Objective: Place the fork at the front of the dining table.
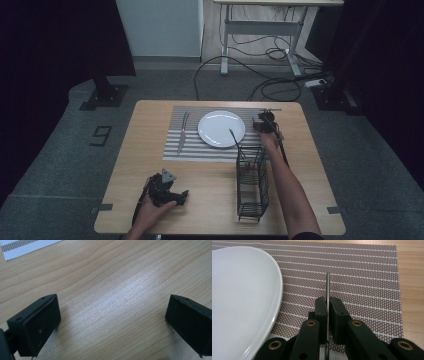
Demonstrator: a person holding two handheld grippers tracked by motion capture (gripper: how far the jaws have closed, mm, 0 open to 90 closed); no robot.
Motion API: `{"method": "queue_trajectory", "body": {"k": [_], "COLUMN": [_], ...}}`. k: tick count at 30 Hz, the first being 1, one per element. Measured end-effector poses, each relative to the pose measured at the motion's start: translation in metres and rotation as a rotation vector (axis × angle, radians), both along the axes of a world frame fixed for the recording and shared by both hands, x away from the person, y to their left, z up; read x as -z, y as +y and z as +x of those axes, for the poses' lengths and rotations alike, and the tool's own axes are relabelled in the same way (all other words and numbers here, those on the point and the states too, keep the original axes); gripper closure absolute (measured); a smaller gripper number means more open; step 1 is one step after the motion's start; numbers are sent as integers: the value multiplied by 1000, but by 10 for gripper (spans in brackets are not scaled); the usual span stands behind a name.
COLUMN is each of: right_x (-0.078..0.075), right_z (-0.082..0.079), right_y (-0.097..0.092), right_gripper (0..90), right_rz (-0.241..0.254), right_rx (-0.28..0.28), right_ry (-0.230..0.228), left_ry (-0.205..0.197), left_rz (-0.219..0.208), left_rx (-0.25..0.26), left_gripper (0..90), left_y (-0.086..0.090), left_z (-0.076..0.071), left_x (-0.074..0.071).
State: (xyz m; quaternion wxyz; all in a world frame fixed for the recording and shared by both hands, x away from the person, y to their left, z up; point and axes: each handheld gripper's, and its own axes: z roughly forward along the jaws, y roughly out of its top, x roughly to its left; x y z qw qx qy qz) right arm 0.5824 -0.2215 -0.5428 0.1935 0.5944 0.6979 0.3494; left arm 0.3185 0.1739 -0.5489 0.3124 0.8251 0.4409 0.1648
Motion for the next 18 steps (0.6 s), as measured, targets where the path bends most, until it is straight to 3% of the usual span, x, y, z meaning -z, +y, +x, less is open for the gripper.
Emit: {"method": "queue_trajectory", "body": {"k": [9, 14, 18], "right_x": [1, 0, -5], "right_z": [1, 1, -1], "right_y": [-3, -3, -7], "right_gripper": [807, 675, 630], "right_rz": [-1, 6, 29], "right_rx": [-1, -16, -8], "right_ry": [16, 19, 16], "left_ry": [0, 0, 0], "left_rz": [0, 0, 0], "left_rx": [0, 0, 0], "left_gripper": [0, 0, 0], "left_y": [0, 0, 0], "left_z": [0, 0, 0], "left_x": [0, 0, 0]}}
